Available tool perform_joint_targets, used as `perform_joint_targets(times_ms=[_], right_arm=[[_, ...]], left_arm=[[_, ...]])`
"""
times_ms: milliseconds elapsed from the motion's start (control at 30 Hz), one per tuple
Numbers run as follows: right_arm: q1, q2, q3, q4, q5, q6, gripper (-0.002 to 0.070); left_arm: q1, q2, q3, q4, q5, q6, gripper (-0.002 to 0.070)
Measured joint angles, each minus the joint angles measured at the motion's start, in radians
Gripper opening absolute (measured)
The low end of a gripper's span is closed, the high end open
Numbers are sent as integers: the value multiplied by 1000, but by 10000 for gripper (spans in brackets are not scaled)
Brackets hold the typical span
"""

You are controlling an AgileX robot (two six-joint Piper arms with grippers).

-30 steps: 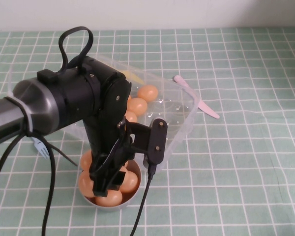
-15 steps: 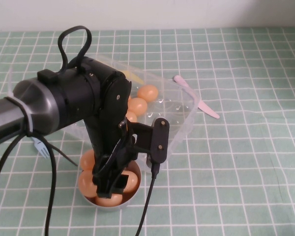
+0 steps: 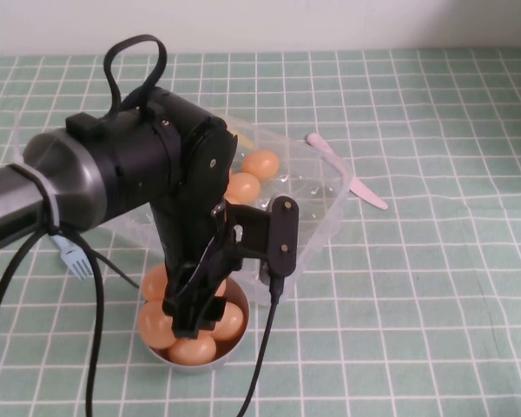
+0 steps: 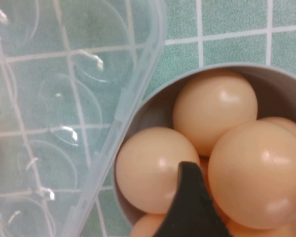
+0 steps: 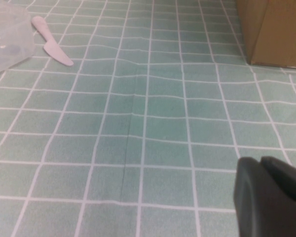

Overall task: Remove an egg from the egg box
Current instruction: Place the egg in the bowl

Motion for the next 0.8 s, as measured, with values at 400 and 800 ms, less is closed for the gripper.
perform_joint_targets(times_ms=[400, 800], right_arm=[[0, 0, 0, 0, 0, 0, -17], [0, 0, 0, 0, 0, 0, -17]], left_arm=[[-76, -73, -38, 111, 62, -120, 420], [-92, -274, -38, 104, 65, -408, 25]])
